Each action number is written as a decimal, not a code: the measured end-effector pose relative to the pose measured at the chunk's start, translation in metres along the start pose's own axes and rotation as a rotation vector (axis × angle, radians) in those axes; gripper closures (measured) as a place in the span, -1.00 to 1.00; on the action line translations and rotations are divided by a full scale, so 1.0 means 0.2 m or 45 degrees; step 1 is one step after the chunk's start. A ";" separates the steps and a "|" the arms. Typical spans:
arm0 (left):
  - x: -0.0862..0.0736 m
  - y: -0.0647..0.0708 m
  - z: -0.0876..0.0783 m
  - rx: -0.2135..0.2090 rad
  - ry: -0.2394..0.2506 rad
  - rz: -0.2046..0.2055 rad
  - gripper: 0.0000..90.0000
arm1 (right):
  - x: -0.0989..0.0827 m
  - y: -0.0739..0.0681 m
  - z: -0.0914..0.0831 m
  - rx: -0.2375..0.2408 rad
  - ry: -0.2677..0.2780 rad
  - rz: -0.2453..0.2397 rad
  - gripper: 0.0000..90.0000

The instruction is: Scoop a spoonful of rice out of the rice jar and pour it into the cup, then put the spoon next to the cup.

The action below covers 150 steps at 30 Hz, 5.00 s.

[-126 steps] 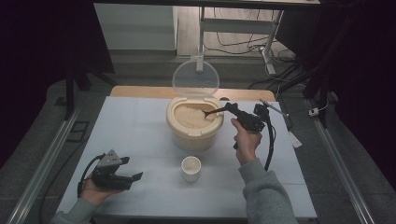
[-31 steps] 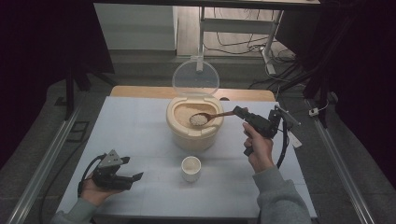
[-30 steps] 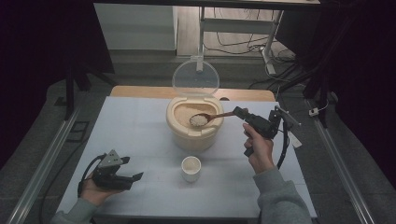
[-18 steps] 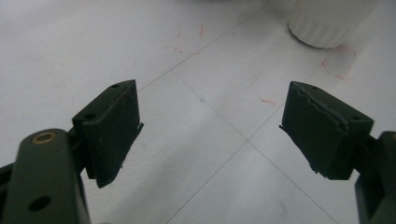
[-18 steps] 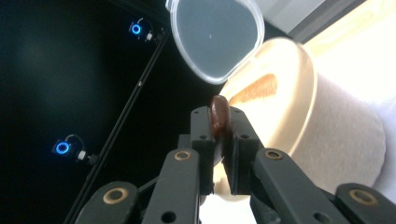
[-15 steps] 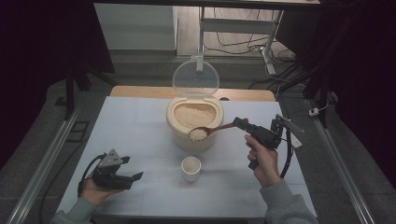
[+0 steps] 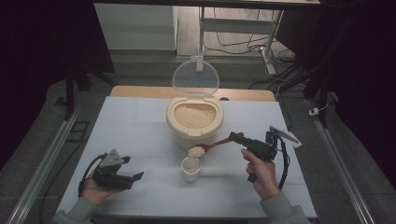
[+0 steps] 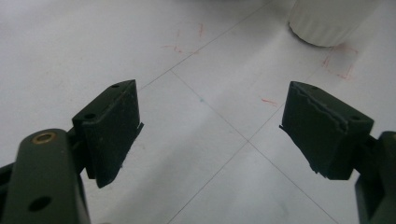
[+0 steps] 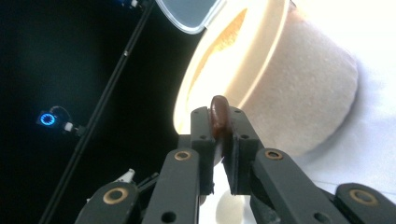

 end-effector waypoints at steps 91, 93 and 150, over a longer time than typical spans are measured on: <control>0.01 0.00 0.00 0.006 -0.002 0.000 -0.57 | 0.02 -0.20 -0.17 -0.094 -0.151 -0.962 0.84; 0.01 0.00 0.00 0.006 -0.001 0.000 -0.57 | 0.01 -0.20 -0.16 -0.093 -0.188 -0.982 0.84; 0.00 0.00 0.02 -0.004 -0.032 0.010 -0.58 | -0.11 0.04 0.35 -0.309 -0.364 -1.206 0.33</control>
Point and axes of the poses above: each handheld gripper's, and its own axes: z roughly forward along the jaws, x roughly out of its top, y roughly to its right, the point moved 1 cm from there along z, roughly forward along the jaws, and after that the axes turned 12 degrees about -x, right-handed, at the moved point
